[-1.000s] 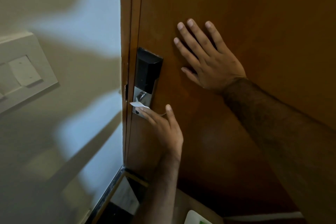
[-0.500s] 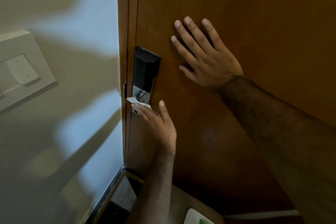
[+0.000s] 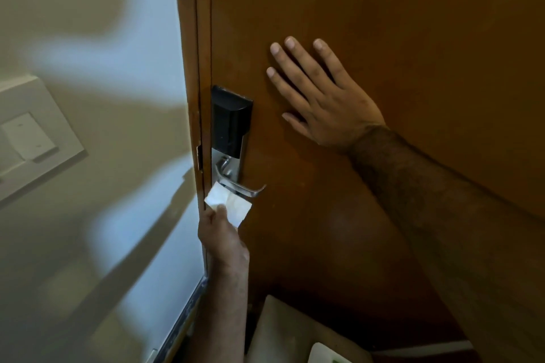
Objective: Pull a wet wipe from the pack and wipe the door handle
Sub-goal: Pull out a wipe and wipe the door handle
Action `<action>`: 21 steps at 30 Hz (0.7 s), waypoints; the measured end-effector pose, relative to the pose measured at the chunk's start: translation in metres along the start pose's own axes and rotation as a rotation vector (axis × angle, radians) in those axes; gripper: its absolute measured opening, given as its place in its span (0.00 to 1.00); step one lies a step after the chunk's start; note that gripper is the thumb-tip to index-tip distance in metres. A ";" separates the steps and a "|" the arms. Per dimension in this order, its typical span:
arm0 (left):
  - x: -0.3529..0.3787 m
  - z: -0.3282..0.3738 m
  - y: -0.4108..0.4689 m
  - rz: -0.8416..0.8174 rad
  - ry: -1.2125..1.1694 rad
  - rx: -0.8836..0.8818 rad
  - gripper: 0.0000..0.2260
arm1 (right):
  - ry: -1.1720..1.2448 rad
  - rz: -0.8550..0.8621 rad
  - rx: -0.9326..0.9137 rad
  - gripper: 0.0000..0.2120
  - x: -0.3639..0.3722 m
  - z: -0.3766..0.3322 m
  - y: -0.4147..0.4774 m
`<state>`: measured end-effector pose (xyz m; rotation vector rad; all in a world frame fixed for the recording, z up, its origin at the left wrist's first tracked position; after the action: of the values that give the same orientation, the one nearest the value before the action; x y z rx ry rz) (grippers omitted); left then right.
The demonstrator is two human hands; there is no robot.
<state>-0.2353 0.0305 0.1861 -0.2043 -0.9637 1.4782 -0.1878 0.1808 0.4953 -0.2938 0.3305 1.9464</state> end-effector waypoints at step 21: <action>0.015 -0.011 -0.068 -0.631 0.547 -0.113 0.12 | 1.989 -0.230 1.160 0.25 -0.002 -0.195 -0.137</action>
<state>-0.1809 0.0387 0.2298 -0.3304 -0.5821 0.7278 -0.0508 0.1599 0.3016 -1.2553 2.3195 0.3254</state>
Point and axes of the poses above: each hand's wrist, its own y-axis towards the middle knuckle, its own x-axis out of the palm, z = x × y, the point moved 7 cm from there along y, towards the middle knuckle, and after that the axes turned 15 degrees about -x, right-handed, at the moved point
